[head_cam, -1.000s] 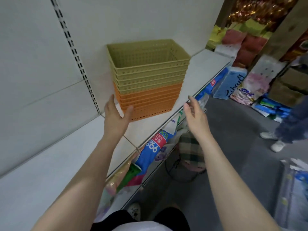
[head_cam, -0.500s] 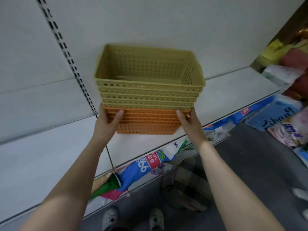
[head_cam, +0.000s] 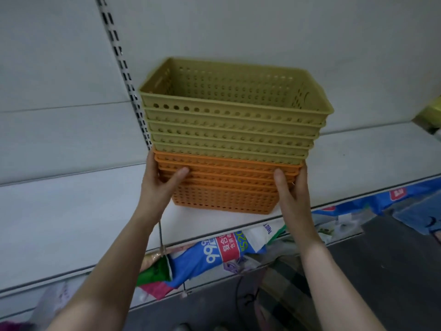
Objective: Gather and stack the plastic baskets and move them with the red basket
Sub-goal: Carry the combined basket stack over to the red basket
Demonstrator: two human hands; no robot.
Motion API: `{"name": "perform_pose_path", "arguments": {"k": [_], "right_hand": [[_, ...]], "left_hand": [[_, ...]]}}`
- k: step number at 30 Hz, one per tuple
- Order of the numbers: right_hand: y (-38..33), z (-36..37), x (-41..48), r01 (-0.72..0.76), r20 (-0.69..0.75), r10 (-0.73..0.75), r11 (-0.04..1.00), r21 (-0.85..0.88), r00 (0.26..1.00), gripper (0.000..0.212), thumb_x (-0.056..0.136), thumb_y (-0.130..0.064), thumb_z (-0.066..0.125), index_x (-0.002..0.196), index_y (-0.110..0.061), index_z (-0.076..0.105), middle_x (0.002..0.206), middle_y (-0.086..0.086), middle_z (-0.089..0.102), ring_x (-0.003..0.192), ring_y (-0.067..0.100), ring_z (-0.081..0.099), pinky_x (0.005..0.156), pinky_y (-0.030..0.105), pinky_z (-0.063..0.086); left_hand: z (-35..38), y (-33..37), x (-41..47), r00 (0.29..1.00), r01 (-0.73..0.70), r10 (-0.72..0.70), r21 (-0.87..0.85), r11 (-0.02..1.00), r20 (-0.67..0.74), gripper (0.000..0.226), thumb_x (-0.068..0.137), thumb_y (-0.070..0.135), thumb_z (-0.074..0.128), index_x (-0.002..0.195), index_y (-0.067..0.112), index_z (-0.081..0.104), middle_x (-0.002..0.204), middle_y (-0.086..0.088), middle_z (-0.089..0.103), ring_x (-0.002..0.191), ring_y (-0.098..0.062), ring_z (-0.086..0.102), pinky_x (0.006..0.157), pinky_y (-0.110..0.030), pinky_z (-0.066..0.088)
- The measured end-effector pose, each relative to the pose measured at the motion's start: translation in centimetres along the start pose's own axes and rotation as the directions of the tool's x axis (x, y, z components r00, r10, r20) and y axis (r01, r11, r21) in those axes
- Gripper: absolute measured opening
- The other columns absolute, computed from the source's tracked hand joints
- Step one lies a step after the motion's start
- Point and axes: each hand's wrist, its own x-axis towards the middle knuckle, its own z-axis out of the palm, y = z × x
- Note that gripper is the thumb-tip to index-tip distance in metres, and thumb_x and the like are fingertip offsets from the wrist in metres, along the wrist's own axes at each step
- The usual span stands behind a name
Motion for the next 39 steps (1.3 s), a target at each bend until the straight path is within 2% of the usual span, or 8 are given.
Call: {"name": "perform_pose_path", "arguments": {"k": [4,9,13,20,25,31,36,39], "right_hand": [[-3.3,-0.2,-0.2,0.033,0.065,-0.035,0.999,0.031,0.997,0.051,0.097,-0.038,0.055,0.144,-0.04,0.036,0.121,-0.039,0.056,0.117,-0.011,0.054,0.092,0.013,0.042],[-8.6,1.7,-1.1,0.076,0.171,-0.084,0.996,0.052,0.982,0.053,0.093,-0.044,0.051,0.143,-0.043,0.031,0.12,-0.046,0.05,0.113,-0.024,0.047,0.088,-0.003,0.036],[-11.5,5.7,-3.3,0.095,0.255,-0.116,0.991,0.091,0.96,0.058,0.089,-0.05,0.048,0.142,-0.043,0.024,0.124,-0.044,0.039,0.107,-0.036,0.038,0.09,-0.005,0.03],[-15.2,15.8,-9.4,0.15,0.421,-0.209,0.974,0.17,0.883,0.042,0.1,-0.03,0.052,0.141,-0.03,0.042,0.127,-0.023,0.057,0.116,-0.011,0.053,0.096,0.009,0.039],[-19.0,25.3,-15.8,0.153,0.508,-0.23,0.97,0.188,0.83,0.061,0.094,-0.049,0.053,0.148,-0.028,0.036,0.14,-0.006,0.055,0.128,0.009,0.052,0.111,0.038,0.04],[-24.5,36.4,-23.2,0.155,0.552,-0.276,0.954,0.257,0.787,0.048,0.1,-0.037,0.052,0.145,-0.027,0.04,0.123,-0.023,0.057,0.107,-0.016,0.055,0.091,0.015,0.044],[-29.9,44.3,-26.7,0.185,0.57,-0.3,0.95,0.251,0.765,0.049,0.093,-0.057,0.051,0.139,-0.041,0.041,0.125,-0.021,0.059,0.116,0.003,0.059,0.102,0.041,0.049],[-33.1,48.6,-27.8,0.195,0.566,-0.322,0.942,0.273,0.759,0.056,0.089,-0.063,0.052,0.14,-0.039,0.042,0.129,-0.014,0.061,0.118,0.01,0.06,0.103,0.047,0.049]], "left_hand": [[-1.7,3.3,-3.4,0.995,0.01,-0.011,-0.015,1.0,-0.104,0.065,0.082,0.016,0.072,0.139,0.021,0.042,0.114,0.008,0.066,0.109,-0.01,0.062,0.095,-0.029,0.051],[-5.5,9.5,-7.5,0.961,-0.002,0.004,0.007,1.0,-0.278,0.067,0.079,0.017,0.077,0.138,0.021,0.046,0.115,-0.002,0.067,0.098,-0.008,0.065,0.087,-0.025,0.053],[-10.4,12.3,-11.4,0.915,-0.027,0.026,0.004,1.0,-0.402,0.082,0.067,0.038,0.08,0.14,0.028,0.045,0.117,-0.004,0.069,0.103,-0.016,0.068,0.091,-0.034,0.054],[-21.0,13.7,-20.3,0.814,-0.024,0.028,0.015,1.0,-0.58,0.074,0.074,0.023,0.081,0.139,0.024,0.047,0.122,-0.002,0.069,0.103,-0.014,0.068,0.092,-0.035,0.053],[-30.5,14.8,-27.1,0.734,-0.009,0.038,0.045,0.999,-0.678,0.073,0.073,0.031,0.082,0.137,0.04,0.047,0.129,0.001,0.065,0.103,-0.009,0.067,0.088,-0.028,0.052],[-42.6,17.5,-33.2,0.684,-0.018,0.095,0.113,0.993,-0.723,0.072,0.069,0.035,0.08,0.127,0.057,0.044,0.123,0.012,0.066,0.1,-0.001,0.066,0.086,-0.021,0.051],[-51.4,19.9,-35.3,0.653,-0.022,0.131,0.155,0.988,-0.746,0.076,0.07,0.042,0.079,0.138,0.044,0.044,0.128,0.004,0.065,0.105,-0.009,0.067,0.092,-0.03,0.052],[-56.1,21.3,-35.1,0.63,-0.017,0.168,0.202,0.979,-0.758,0.078,0.074,0.038,0.076,0.143,0.039,0.041,0.129,0.003,0.065,0.108,-0.01,0.067,0.091,-0.03,0.053]]}}
